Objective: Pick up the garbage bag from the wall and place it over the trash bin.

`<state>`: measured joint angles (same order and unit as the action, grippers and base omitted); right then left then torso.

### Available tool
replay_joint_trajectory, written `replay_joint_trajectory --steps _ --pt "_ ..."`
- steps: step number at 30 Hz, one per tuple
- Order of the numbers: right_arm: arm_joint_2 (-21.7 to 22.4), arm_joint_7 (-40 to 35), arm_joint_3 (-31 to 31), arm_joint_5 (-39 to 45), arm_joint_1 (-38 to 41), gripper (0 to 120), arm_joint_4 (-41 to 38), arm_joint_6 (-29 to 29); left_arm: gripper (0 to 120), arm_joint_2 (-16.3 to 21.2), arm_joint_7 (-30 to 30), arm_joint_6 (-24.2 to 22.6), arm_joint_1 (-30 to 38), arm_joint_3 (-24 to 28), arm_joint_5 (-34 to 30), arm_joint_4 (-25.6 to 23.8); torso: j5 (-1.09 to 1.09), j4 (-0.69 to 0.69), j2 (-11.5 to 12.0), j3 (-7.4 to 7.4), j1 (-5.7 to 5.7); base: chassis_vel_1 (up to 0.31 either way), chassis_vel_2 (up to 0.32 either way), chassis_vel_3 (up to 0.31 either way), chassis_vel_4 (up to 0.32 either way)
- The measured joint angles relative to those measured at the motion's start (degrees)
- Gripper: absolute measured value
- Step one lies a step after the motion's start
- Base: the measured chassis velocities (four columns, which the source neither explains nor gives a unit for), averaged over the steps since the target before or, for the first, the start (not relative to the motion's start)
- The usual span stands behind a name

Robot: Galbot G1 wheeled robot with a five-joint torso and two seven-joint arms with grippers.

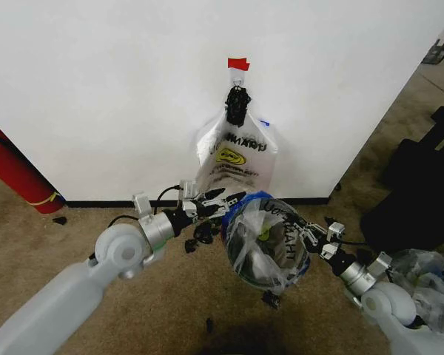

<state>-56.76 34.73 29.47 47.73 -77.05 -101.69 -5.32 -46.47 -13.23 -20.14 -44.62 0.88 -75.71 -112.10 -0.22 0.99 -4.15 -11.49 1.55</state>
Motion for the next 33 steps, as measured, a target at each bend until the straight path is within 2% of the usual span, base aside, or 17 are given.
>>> replay_joint_trajectory --steps 15,19,24,25,31,33 --pt "0.4 0.8 0.0 1.2 0.6 1 -0.1 0.4 93 -1.2 -0.8 0.1 0.9 1.6 3.2 3.7 0.00 -0.01 0.0 0.00 0.00 0.000 0.000 0.000 0.000" --pt "0.5 0.6 0.0 1.4 0.6 1 -0.3 0.4 88 -1.4 -0.9 0.3 1.0 1.8 3.6 4.7 0.00 -0.01 0.0 0.00 0.00 0.000 0.000 0.000 0.000" --pt "0.6 -0.3 -0.1 1.5 0.6 1 -0.4 0.5 70 -1.3 -1.1 0.7 0.8 2.1 3.9 4.8 0.00 0.00 0.0 0.00 -0.01 0.000 0.000 0.000 0.000" --pt "0.6 -0.3 -0.1 1.5 0.6 1 -0.4 0.5 70 -1.3 -1.1 0.7 0.8 2.1 3.9 4.8 0.00 0.00 0.0 0.00 -0.01 0.000 0.000 0.000 0.000" --pt "0.6 -1.1 -0.2 1.6 0.6 1 -0.5 0.5 41 -1.1 -1.2 1.4 0.7 2.3 3.8 4.4 0.00 -0.01 0.0 0.01 -0.01 0.000 0.000 0.000 0.000" --pt "0.6 -1.2 -0.2 1.6 0.6 1 -0.5 0.5 38 -1.1 -1.2 1.4 0.7 2.3 3.8 4.3 0.00 -0.01 0.0 0.01 0.00 0.000 0.000 0.000 0.000"
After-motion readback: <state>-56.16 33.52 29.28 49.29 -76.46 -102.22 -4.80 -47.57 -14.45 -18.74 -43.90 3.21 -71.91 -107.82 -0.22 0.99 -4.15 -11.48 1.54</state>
